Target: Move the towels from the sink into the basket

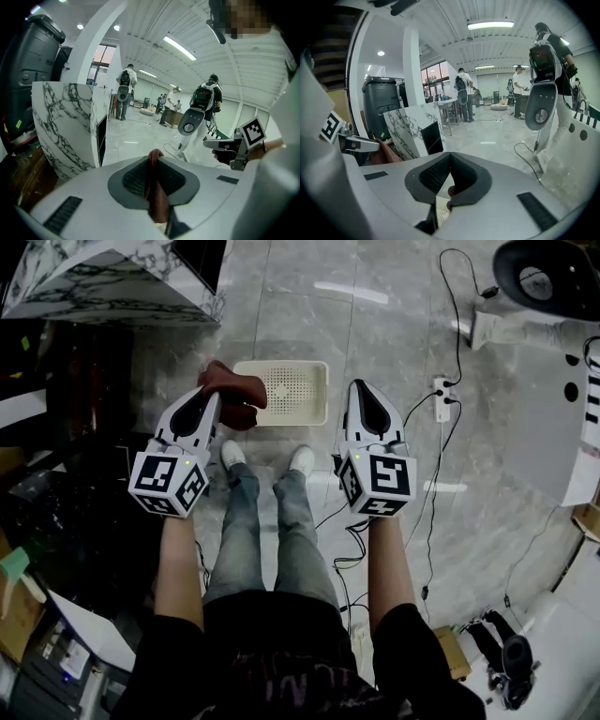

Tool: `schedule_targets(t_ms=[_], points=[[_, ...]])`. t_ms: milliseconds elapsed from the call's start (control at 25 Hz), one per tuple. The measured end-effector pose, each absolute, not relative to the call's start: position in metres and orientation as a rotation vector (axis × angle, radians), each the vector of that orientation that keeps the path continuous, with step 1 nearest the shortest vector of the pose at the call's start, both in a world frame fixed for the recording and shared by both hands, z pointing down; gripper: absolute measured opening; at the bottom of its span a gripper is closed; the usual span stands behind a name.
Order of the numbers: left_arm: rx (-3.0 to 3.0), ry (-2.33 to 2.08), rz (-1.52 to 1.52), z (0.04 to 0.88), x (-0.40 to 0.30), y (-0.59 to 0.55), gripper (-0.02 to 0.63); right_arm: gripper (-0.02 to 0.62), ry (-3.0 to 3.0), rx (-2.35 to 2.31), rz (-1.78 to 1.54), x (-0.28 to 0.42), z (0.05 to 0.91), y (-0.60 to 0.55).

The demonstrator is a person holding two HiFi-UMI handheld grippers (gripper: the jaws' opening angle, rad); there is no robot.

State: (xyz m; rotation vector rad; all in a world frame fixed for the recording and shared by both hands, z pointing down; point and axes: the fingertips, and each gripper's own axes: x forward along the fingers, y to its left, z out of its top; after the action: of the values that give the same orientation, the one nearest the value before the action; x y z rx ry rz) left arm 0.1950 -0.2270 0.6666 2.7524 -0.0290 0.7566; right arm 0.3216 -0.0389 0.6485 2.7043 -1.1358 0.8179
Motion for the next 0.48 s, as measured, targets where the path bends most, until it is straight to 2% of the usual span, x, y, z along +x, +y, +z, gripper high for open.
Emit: schedule_targets(t_ms=[480], points=[[2.712,0.018,0.822,0.813,0.200,-0.216,0.052,0.015,-1.171,2.621,0.865,0.315,0.793,-0.033]])
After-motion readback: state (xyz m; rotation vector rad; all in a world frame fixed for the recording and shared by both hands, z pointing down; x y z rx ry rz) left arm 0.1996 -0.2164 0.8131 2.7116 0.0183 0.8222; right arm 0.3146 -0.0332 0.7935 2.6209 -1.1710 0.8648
